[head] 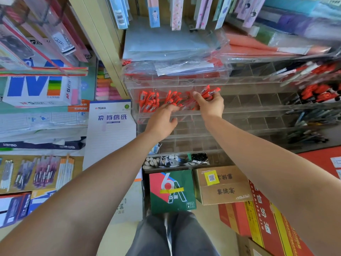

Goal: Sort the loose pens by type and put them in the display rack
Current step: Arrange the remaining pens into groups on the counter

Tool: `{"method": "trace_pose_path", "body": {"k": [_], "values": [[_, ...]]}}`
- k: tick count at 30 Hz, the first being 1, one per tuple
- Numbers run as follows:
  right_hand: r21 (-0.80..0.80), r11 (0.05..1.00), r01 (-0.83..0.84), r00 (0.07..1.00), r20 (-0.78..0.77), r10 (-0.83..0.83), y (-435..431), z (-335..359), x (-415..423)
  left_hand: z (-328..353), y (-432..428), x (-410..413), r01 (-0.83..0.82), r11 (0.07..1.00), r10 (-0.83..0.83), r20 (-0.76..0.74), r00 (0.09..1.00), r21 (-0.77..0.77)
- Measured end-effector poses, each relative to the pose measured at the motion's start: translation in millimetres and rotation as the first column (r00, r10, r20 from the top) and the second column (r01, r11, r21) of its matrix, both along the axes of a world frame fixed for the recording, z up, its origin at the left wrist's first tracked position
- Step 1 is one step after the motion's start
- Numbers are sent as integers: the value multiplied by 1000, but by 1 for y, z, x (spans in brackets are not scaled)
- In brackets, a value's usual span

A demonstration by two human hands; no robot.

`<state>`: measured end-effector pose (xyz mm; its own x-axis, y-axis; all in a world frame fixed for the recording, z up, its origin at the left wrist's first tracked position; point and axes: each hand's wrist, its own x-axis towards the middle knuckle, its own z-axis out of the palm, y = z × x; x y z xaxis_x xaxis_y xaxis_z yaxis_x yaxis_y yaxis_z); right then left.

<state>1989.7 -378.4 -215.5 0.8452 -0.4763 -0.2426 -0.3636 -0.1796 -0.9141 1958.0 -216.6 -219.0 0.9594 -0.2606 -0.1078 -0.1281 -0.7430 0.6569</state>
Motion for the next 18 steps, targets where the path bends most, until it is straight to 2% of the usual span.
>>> {"method": "trace_pose_path", "body": {"k": [4, 10, 15, 18], "values": [[-163, 978, -132, 987, -113, 115, 3, -3, 3, 1, 1, 2, -5, 1000, 5, 5, 1000, 7], [-154, 986, -68, 996, 40, 75, -6, -13, -8, 2, 3, 2, -1, 1000, 1, 36, 999, 18], [-242, 960, -143, 990, -17, 143, -5, -6, -9, -3, 8, 1, 23, 995, -28, 50, 998, 95], [-227, 970, -90, 996, -3, 92, -9, -4, -9, -5, 10, -1, 79, 987, -84, 28, 996, 139]]}}
